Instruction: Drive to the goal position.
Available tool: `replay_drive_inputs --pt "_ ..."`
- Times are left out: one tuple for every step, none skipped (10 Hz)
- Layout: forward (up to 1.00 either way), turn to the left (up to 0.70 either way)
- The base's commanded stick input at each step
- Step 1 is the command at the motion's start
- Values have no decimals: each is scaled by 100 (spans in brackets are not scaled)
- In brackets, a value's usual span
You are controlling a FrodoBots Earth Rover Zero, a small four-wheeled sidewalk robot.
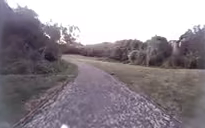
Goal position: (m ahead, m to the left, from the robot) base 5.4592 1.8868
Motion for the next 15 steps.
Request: replay_drive_inputs --pt "50 0" --pt "50 20" --pt "50 50" --pt "50 50" --pt "50 38" --pt "50 20" --pt "50 7" --pt "50 0" --pt "50 0" --pt "50 0" --pt "50 0" --pt "50 0" --pt "50 0" --pt "50 0" --pt "50 0"
